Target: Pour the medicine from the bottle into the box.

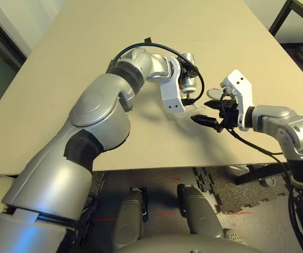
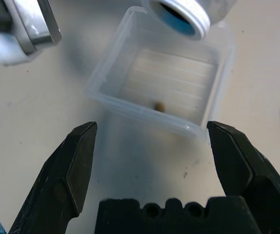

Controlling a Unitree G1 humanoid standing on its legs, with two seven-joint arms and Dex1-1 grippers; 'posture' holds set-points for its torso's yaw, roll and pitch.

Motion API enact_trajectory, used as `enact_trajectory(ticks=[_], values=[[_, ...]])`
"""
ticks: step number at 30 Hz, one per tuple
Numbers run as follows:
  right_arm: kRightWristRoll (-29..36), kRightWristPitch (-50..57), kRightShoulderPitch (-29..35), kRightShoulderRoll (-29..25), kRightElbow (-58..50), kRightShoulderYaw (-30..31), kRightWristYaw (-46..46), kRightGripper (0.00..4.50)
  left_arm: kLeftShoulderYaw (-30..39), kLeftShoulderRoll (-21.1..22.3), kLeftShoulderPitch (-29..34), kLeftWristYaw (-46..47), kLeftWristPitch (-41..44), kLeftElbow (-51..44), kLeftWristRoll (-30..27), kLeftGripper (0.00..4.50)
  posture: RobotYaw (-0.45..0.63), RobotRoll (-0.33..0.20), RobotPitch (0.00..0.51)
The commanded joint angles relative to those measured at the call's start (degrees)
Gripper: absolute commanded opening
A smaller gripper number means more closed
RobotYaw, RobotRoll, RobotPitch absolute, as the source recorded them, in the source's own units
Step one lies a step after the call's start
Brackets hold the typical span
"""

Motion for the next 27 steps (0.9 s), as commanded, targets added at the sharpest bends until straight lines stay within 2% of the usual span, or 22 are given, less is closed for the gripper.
enact_trajectory(ticks=[1,3,6,9,12,15,19,22,27], values=[[0.4,0.3,0.1,-0.5,-0.6,-0.3,0.5,4.50,2.6,0.6,0.8,-1.6,-1.7,0.2,-3.0,2.81,-0.18,0.000,0.134],[0.4,0.3,-0.2,-0.5,-0.4,0.0,0.8,4.50,6.6,1.2,1.5,-4.9,-2.0,0.5,-7.0,2.81,-0.17,0.000,0.134],[0.3,0.4,-0.7,-0.5,-0.1,0.2,1.0,4.50,15.5,2.0,3.1,-12.4,-0.5,1.2,-16.3,2.81,-0.16,0.000,0.136],[0.3,0.3,-1.1,-0.5,0.2,0.0,1.1,4.50,26.4,2.6,5.2,-20.3,3.0,1.0,-27.3,2.81,-0.15,0.000,0.139],[0.2,0.1,-1.3,-0.3,0.6,-0.7,0.8,4.50,40.0,2.6,7.8,-27.0,10.9,0.1,-40.8,2.81,-0.15,0.000,0.140],[0.1,-0.9,-1.6,1.5,2.3,-2.8,-1.4,4.50,51.8,2.9,11.1,-29.2,19.2,-1.1,-52.2,2.81,-0.14,0.000,0.144],[-1.8,-6.8,-3.2,7.4,8.3,-7.9,-8.7,4.50,68.0,4.3,20.2,-24.4,27.7,-4.4,-67.5,2.81,-0.11,0.000,0.145],[-2.7,-10.1,-3.7,9.0,10.5,-9.6,-10.8,4.50,71.7,4.6,28.5,-21.7,29.1,-10.1,-70.7,2.81,-0.10,0.000,0.145],[-4.0,-14.0,-4.8,11.1,13.7,-12.0,-14.7,4.50,72.5,4.6,37.4,-19.3,30.7,-17.3,-72.3,2.81,-0.08,0.000,0.147]])
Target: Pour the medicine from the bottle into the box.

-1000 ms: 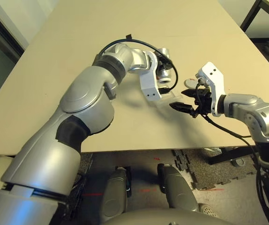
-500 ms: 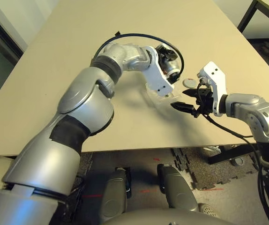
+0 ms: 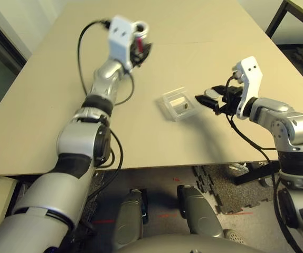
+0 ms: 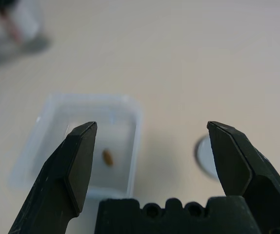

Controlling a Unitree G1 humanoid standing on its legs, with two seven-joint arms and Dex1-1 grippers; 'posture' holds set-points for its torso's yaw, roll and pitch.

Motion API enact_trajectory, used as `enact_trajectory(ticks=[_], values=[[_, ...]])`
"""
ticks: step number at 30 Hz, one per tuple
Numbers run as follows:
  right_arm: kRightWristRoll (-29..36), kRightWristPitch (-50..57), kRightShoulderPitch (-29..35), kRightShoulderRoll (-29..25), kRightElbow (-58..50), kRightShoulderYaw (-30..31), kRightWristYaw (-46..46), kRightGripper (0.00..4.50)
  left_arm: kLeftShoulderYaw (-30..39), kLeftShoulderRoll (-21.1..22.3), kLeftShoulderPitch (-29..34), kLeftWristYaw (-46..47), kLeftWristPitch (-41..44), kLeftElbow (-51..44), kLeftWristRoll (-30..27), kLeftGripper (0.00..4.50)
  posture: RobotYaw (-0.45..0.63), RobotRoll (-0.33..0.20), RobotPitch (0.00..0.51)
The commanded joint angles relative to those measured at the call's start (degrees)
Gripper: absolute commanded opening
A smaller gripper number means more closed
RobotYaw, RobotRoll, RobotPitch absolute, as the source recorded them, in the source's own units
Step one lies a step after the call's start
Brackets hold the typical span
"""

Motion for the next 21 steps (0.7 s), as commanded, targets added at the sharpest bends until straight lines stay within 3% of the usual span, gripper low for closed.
enact_trajectory(ticks=[1,6,10,14,21], values=[[-1.2,-3.5,-1.1,2.1,2.7,-2.2,-3.9,4.50,0.5,0.0,3.3,1.4,1.2,-5.5,-1.6,2.81,-0.08,0.000,0.146],[-2.0,-6.3,-2.2,4.5,5.0,-4.4,-9.2,4.50,-0.9,-0.3,5.3,1.2,1.8,-6.1,-1.0,2.81,-0.08,0.000,0.149],[-6.2,-11.1,-2.3,7.1,8.6,-8.8,-21.8,4.50,-1.6,-0.8,5.6,1.1,2.3,-3.8,-0.8,2.81,-0.10,0.000,0.152],[-8.3,-14.0,-0.6,8.3,10.2,-11.1,-27.8,4.50,-1.1,-1.0,5.6,1.7,2.6,-2.5,-1.4,2.81,-0.11,0.000,0.152],[-10.2,-19.6,1.3,8.1,14.1,-12.0,-29.8,4.50,-0.8,-1.2,5.9,1.7,2.6,-1.1,-1.4,2.81,-0.11,0.000,0.151]])
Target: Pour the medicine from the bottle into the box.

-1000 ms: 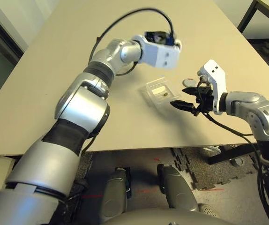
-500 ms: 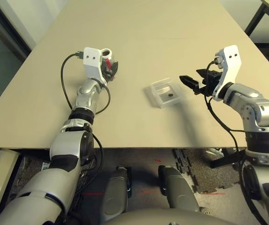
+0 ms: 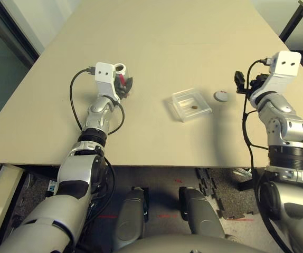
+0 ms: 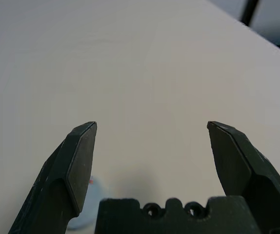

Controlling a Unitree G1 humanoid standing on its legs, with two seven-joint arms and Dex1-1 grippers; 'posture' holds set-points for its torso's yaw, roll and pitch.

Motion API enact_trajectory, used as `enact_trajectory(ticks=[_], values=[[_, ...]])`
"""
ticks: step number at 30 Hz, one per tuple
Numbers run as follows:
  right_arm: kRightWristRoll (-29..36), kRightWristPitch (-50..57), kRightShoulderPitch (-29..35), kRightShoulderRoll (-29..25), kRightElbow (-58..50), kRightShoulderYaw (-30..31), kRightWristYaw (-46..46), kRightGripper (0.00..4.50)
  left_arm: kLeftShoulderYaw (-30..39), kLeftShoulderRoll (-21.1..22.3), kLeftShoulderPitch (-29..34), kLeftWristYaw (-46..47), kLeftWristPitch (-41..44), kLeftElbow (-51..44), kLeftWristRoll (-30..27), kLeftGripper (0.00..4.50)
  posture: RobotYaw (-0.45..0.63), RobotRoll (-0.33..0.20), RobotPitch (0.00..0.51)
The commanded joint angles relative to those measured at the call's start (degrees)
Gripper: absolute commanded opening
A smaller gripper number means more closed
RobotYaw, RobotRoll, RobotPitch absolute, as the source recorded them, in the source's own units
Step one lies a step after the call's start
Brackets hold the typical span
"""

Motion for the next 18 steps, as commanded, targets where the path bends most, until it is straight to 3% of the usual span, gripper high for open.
enact_trajectory(ticks=[1,7,13,18], values=[[-0.7,-2.7,0.9,0.1,2.5,-0.9,-0.6,4.50,-0.2,-0.5,0.8,-0.1,0.9,2.2,-0.4,2.81,-0.11,0.000,0.151],[-1.0,-4.3,1.2,-0.2,4.5,-0.9,-0.5,4.50,0.0,-0.9,0.8,-0.7,1.5,2.1,-0.8,2.81,-0.11,0.000,0.149],[-0.8,-4.6,1.1,-0.2,5.1,-1.0,-0.5,4.50,-0.4,-0.8,0.8,-0.9,0.9,1.3,-0.9,4.49,-0.10,0.000,0.148],[-0.7,-4.6,1.0,-0.5,5.4,-1.1,-0.3,4.50,-0.7,-0.9,0.3,-1.1,0.8,0.9,-0.7,4.49,-0.11,0.000,0.148]])
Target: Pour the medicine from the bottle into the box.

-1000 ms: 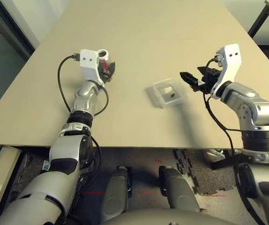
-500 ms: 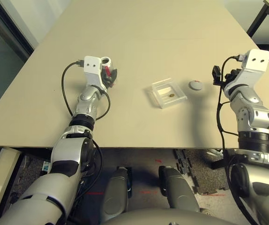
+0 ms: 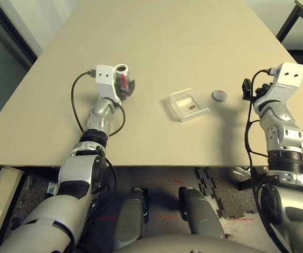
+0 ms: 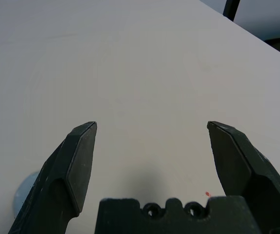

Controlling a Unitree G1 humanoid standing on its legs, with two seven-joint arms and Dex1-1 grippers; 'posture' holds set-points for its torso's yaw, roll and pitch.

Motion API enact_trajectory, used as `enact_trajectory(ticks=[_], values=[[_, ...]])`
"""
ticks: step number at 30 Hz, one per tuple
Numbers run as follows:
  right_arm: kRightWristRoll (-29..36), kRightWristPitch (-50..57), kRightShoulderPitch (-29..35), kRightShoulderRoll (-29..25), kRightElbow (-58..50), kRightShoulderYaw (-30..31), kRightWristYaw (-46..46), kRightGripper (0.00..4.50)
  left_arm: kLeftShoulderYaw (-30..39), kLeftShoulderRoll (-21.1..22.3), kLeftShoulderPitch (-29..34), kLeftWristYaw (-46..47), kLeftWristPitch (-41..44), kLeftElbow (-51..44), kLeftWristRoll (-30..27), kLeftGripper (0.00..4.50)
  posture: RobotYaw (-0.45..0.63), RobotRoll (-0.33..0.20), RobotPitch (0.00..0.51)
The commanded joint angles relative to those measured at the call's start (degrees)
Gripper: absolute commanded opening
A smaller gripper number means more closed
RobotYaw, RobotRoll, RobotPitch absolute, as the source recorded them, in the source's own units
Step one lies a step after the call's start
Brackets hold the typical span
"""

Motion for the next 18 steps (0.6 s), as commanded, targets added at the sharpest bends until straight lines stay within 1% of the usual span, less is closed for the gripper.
enact_trajectory(ticks=[1,5,9,13,16,18], values=[[0.0,-0.3,0.7,-0.3,0.7,-0.6,0.0,4.50,-0.6,0.0,0.1,-0.5,0.3,0.0,-0.1,4.49,-0.11,0.000,0.148],[0.1,-0.1,0.9,-0.2,0.3,-0.6,0.1,4.50,-0.8,-0.2,0.7,-0.9,0.5,-1.6,-0.3,4.49,-0.10,0.000,0.146],[0.3,0.1,0.9,-0.4,0.2,-0.7,0.5,4.50,-1.0,-0.4,3.0,-1.3,1.7,-5.5,-0.8,4.49,-0.10,0.000,0.145],[0.5,0.6,1.2,-0.5,-0.5,-0.8,0.9,4.50,-1.2,-1.0,7.6,-1.3,5.2,-13.8,-1.9,4.49,-0.10,0.000,0.144],[2.6,2.6,1.1,0.4,-1.6,-2.4,0.2,4.50,-1.5,-1.2,11.7,-1.1,9.2,-22.1,-2.7,4.49,-0.08,0.000,0.148],[2.5,2.9,1.2,0.0,-2.1,-2.0,0.5,4.50,-1.7,-1.2,15.0,-0.7,12.3,-28.1,-3.3,4.49,-0.08,0.000,0.150]])
